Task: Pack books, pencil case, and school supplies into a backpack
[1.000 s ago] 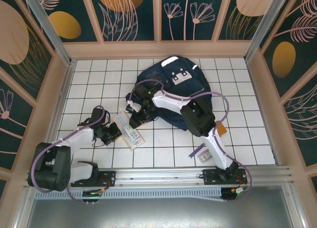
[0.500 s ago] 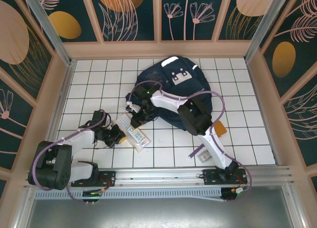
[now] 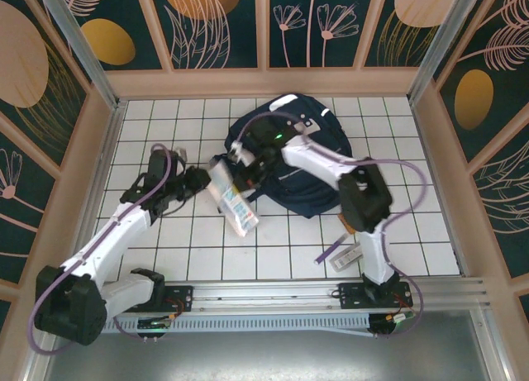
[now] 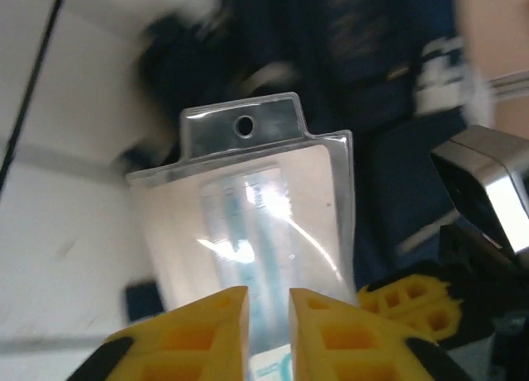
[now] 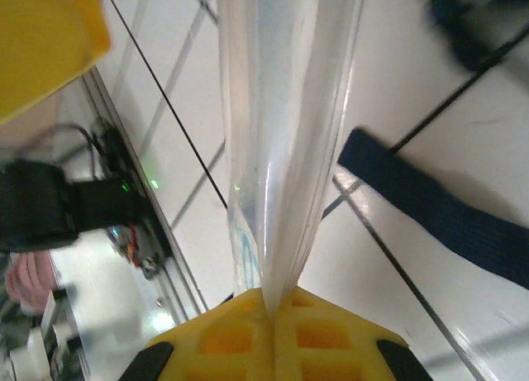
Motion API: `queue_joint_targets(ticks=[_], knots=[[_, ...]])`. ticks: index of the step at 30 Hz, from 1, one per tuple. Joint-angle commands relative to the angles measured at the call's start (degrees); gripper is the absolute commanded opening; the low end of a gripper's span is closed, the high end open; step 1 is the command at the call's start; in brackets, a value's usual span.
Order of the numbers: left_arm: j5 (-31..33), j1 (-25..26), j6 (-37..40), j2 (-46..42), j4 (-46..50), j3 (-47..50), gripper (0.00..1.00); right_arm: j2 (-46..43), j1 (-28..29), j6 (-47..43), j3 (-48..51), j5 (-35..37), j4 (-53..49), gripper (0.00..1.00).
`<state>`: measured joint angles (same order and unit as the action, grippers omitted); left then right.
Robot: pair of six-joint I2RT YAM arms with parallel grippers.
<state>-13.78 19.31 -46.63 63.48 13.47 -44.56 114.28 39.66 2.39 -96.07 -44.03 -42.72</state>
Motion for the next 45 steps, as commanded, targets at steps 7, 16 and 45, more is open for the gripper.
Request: queue_joint_targets(ticks=[7, 16, 45], knots=[[7.7, 24.5, 37.9, 17.7, -10.6, -19.8, 0.49, -28.7, -30.6, 18.7, 14.8, 10.9, 14.7, 0.00], [10.1, 31.4, 56.0, 42.6, -6.7, -37.3, 0.62, -44.3, -50.8, 31.5, 32.1, 29.3, 28.3, 0.00], [19.7, 31.7, 63.0, 53.4, 0.8, -60.0, 0.55, -44.6, -53.9, 31.1, 44.6, 14.9, 26.2, 0.00]])
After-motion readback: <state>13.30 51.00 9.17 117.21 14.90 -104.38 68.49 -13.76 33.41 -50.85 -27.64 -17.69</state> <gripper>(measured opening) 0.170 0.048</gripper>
